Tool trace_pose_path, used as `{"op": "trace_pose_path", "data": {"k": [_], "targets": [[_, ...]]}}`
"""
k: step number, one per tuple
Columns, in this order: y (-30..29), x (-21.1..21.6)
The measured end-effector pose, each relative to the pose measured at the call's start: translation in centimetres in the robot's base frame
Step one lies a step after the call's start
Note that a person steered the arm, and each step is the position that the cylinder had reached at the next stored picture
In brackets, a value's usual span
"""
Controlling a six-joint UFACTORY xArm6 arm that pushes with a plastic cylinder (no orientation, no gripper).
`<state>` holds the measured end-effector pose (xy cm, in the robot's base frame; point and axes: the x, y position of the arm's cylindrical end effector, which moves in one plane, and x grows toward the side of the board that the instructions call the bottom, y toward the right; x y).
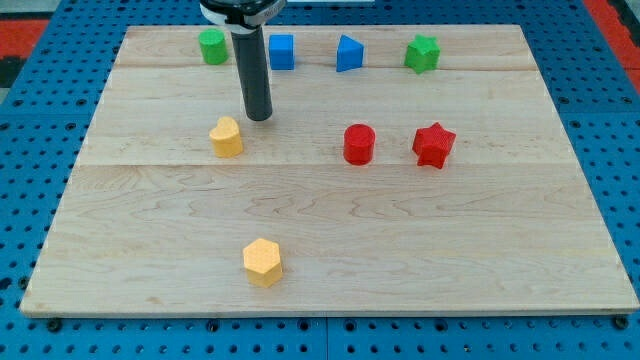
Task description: Move the yellow heart to the top of the yellow hexagon
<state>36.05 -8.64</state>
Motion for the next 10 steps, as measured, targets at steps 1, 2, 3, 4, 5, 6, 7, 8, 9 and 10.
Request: {"op": "trace_pose_path", "data": {"k": [1,2,3,4,5,6,7,8,9,10], "targets": [[-2.4,2.7],[-0.4,8.0],[-1.5,8.0],[-4.7,6.3],[-5.0,10.5],[2.0,13.3],[5.1,14.8],[5.1,14.5],[1.8,13.8],[-0.2,15.1]]}}
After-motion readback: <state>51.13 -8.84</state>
